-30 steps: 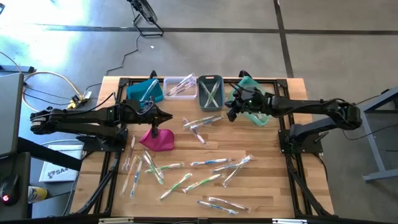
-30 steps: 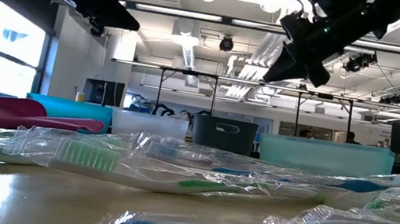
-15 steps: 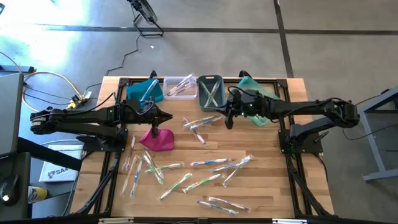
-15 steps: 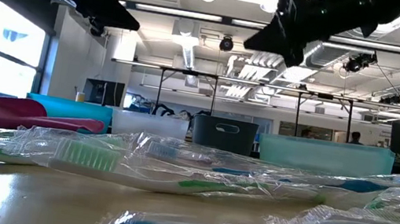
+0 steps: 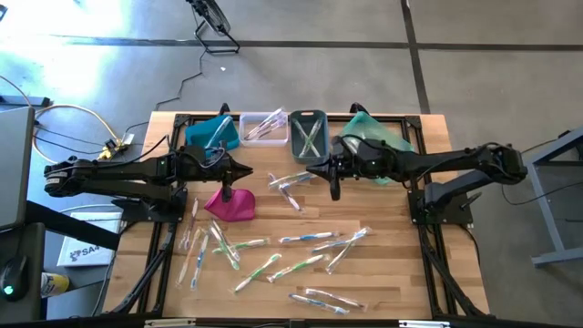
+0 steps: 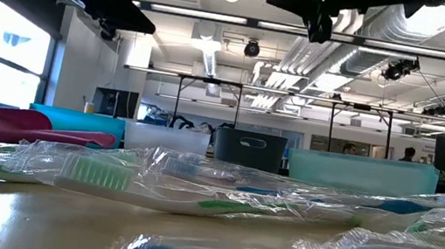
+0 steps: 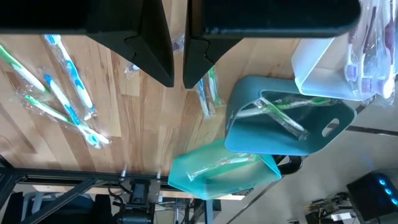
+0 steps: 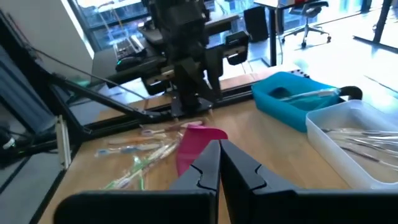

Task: Pick & Place Toothbrushes
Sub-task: Put the blue toothbrush into the blue bin

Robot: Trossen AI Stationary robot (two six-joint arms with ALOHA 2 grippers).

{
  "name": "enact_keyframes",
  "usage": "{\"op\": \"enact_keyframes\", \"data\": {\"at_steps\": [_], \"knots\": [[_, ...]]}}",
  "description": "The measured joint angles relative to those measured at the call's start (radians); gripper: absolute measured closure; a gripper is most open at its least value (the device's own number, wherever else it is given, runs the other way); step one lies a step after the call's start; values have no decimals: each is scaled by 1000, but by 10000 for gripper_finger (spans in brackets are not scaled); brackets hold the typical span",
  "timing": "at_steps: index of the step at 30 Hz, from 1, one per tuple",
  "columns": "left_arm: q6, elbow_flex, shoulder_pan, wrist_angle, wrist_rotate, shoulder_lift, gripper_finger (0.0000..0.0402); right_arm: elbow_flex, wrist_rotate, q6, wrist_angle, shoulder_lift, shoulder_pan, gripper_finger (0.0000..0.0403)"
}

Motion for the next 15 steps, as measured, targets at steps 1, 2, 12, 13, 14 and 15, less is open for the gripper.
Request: {"op": "enact_keyframes", "data": {"at_steps": [1,2,12,13,14,15], "knots": [[0,0,0,3,0,0,373,9,1,-10,-17,0,5,399],[0,0,0,6,0,0,373,16,4,-24,-34,0,10,399],[-30,0,0,-1,0,0,373,21,-13,-131,-78,0,16,399],[-30,0,0,-2,0,0,373,21,-25,-131,-78,0,16,399],[-30,0,0,-1,0,0,373,21,-32,-131,-78,2,16,399],[-30,0,0,-1,0,0,373,21,-30,-131,-77,4,16,399]]}}
